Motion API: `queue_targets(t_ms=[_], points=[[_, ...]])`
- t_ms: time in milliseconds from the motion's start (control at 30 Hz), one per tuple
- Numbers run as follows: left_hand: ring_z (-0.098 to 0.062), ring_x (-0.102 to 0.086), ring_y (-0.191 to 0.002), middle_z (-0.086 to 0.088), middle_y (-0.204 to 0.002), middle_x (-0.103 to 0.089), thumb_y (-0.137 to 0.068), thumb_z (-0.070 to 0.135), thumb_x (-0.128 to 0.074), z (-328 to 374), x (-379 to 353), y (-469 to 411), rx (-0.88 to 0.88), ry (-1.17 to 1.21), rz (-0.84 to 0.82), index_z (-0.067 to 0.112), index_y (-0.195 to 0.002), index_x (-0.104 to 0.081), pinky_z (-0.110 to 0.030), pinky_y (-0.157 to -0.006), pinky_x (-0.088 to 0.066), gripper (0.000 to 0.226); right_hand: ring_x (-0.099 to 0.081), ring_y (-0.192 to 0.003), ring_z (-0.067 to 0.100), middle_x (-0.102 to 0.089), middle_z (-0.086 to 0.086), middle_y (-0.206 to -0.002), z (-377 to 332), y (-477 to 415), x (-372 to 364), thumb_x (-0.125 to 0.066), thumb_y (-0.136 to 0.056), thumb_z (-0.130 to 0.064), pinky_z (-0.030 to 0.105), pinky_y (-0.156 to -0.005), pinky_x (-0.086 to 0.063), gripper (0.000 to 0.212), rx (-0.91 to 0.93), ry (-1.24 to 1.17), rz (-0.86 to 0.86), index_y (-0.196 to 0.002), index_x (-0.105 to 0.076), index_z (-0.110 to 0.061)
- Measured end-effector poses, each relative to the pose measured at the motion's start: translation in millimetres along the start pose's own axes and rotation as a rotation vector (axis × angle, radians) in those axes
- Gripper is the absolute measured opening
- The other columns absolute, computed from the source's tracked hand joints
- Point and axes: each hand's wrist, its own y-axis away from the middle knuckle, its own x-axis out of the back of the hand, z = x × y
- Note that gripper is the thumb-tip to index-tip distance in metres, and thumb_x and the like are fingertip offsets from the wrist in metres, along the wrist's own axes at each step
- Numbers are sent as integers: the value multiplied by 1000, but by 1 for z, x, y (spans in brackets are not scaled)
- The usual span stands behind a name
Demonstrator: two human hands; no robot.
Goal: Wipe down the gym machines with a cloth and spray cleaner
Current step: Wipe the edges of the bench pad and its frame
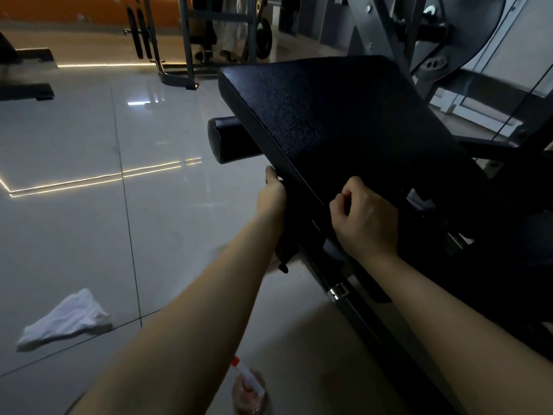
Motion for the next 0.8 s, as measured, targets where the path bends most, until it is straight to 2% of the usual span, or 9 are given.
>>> queue_targets(t_ms=[100,233,300,400,533,600,700,733,800], points=[[-33,-66,-107,-12,-118,-68,-84,63,-42,-39,2,34,-146,35,22,23,-117,-61,-53,-98,-53,55,-35,-54,11,-45,-9,-67,-1,1,1,-55,-93,-24,19,-49,-14,18,4,24,15,-81,-41,-22],[-32,-65,-90,-10,-99,-67,-102,33,-37,-41,4,49,-376,-216,43,22,-119,-57,-42,-77,-52,28,-35,-53,3,-46,-10,-67,0,2,0,-54,-95,-24,19,-49,-17,18,7,16,10,-82,-41,-23],[-36,-63,-100,-11,-103,-67,-108,29,-30,-24,3,37,-326,-293,116,12,-120,-59,-39,-80,-44,35,-38,-53,4,-47,-9,-67,2,1,-2,-53,-94,-25,20,-49,-18,17,13,3,3,-82,-42,-22],[-39,-57,-117,-22,-124,-63,-109,28,-29,-2,1,21,-222,-390,99,2,-121,-61,-39,-96,-43,43,-41,-54,8,-48,-9,-66,4,0,-4,-54,-93,-24,21,-48,-20,16,15,1,-2,-82,-43,-22],[-37,-61,-114,-19,-125,-64,-105,26,-33,14,4,2,-85,-375,-16,5,-125,-62,-46,-105,-48,40,-39,-51,3,-47,-8,-63,3,1,-4,-53,-94,-23,22,-47,-19,17,34,13,7,-81,-42,-22],[-33,-69,-101,-19,-119,-69,-104,18,-41,21,9,-3,-33,-294,-130,3,-122,-65,-45,-94,-57,34,-38,-50,2,-45,-8,-62,3,1,-4,-52,-94,-23,22,-46,-18,17,33,17,10,-81,-41,-22],[-21,-69,-55,-10,-73,-71,-102,23,-53,29,19,11,110,-217,-212,6,-82,-69,-27,-51,-57,31,-42,-50,5,-45,-8,-61,4,0,-6,-51,-94,-24,24,-45,-24,16,25,5,3,-80,-43,-22],[-20,-67,-49,-6,-64,-68,-101,29,-54,27,21,12,157,-187,-235,9,-72,-67,-25,-47,-55,37,-44,-50,6,-46,-8,-62,4,0,-6,-52,-94,-24,24,-45,-28,16,22,1,6,-81,-44,-21],[-23,-71,-64,-6,-73,-70,-99,40,-53,16,18,6,172,-91,-217,10,-76,-68,-29,-67,-61,40,-46,-51,9,-47,-8,-63,4,0,-6,-52,-94,-24,25,-45,-32,16,28,11,18,-81,-45,-21]])
